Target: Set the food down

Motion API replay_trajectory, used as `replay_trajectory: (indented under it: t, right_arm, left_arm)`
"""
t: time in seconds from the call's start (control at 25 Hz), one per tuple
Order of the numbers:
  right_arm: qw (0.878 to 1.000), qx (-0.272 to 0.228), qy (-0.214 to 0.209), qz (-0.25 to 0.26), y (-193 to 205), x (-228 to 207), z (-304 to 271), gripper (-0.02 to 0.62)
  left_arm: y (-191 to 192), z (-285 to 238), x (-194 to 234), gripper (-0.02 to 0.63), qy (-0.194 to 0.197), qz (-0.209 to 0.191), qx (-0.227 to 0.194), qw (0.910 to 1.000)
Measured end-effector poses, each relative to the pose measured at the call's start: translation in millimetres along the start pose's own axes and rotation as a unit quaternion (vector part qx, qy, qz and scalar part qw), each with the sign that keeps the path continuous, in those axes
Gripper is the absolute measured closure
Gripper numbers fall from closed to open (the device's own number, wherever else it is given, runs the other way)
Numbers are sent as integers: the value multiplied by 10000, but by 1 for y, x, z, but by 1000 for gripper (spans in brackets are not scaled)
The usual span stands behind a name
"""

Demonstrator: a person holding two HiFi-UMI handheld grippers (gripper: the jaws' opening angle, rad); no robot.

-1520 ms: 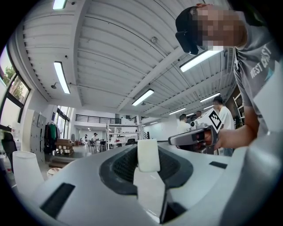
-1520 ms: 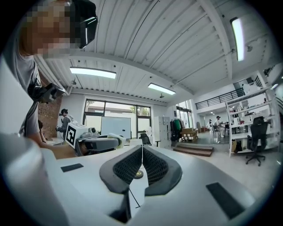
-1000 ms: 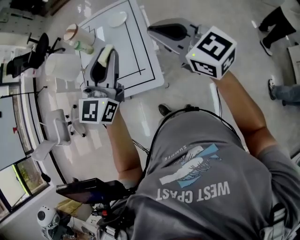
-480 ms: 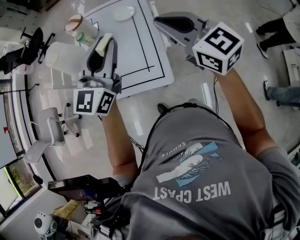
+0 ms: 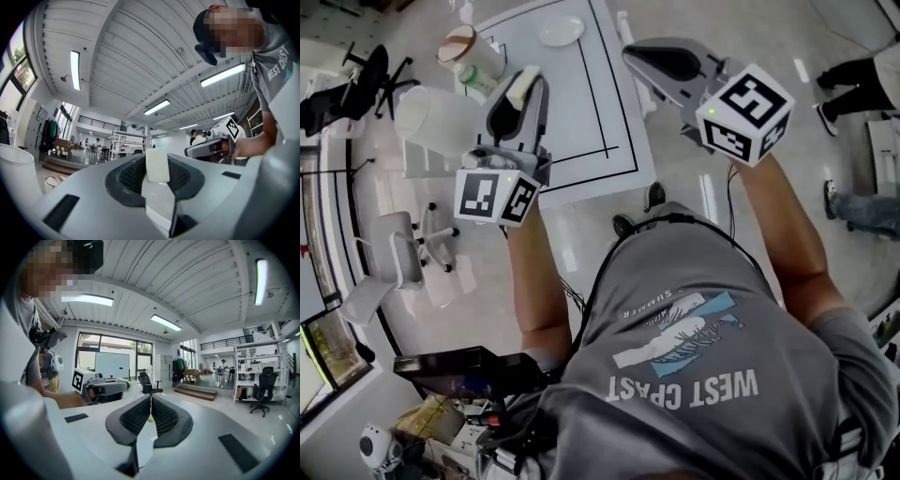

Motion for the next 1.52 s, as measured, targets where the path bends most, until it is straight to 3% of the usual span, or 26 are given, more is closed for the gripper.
replay_trajectory:
  t: [0.64,1.0,1.52]
  right_arm:
    - [9975,-258,-562,-354,18,-122,-15,586]
    - [9963,-214,-620,-550,28,-138,-31,586]
    - [9974,-87,-302,-652,46,-161,-22,586]
  left_arm:
    - [52,-113,24,500,-386,-448,394,9975]
    - [71,-133,40,500,-407,-470,596,9963]
    - [125,-164,65,500,-266,-309,945,9947]
Point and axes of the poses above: the fingertips, and each gripper's own axes: z backward along the fingers, x to its left, y out of its underside, the point moved 1 cm from there along z, backward along the fingers, and after that the axes turned 10 degrees about -x, right-handed, at the moved point
